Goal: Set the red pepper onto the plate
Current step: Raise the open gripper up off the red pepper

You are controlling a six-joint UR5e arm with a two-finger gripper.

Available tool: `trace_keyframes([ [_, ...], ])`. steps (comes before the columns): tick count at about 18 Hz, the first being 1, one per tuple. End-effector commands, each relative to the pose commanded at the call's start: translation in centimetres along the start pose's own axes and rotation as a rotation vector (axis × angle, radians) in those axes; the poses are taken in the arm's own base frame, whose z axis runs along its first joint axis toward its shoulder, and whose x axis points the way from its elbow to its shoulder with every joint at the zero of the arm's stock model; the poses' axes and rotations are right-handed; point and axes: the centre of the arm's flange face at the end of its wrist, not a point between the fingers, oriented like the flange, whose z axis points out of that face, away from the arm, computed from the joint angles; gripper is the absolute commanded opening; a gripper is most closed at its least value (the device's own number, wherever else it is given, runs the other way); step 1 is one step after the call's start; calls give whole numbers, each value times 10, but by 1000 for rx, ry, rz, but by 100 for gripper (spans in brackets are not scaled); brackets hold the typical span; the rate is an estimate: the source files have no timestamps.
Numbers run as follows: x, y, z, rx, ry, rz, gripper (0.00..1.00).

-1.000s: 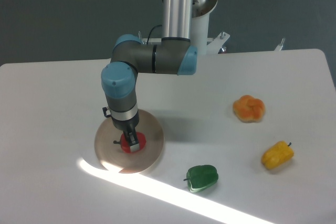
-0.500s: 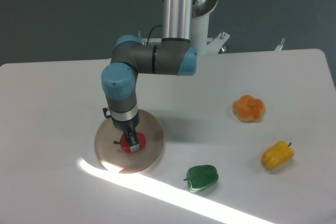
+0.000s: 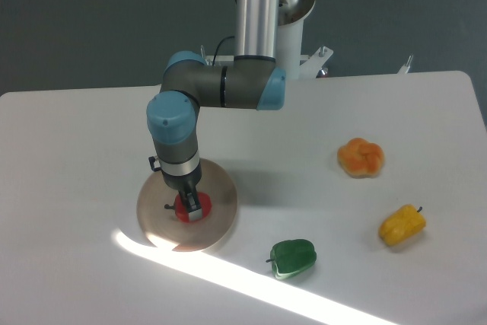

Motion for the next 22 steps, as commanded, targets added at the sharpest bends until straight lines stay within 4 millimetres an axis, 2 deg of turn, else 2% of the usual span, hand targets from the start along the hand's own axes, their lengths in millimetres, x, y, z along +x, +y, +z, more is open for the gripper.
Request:
trace_keyframes([
  [4, 0, 0, -1, 1, -1, 2, 71],
  [7, 0, 0, -2, 1, -3, 2, 85],
  [9, 0, 0, -5, 3, -7, 5, 90],
  [13, -2, 2, -9, 6, -13, 4, 100],
  [17, -13, 13, -25, 14, -37, -15, 100],
  [19, -34, 40, -41, 4, -65, 1, 100],
  [22, -77, 109, -67, -13, -104, 29, 100],
])
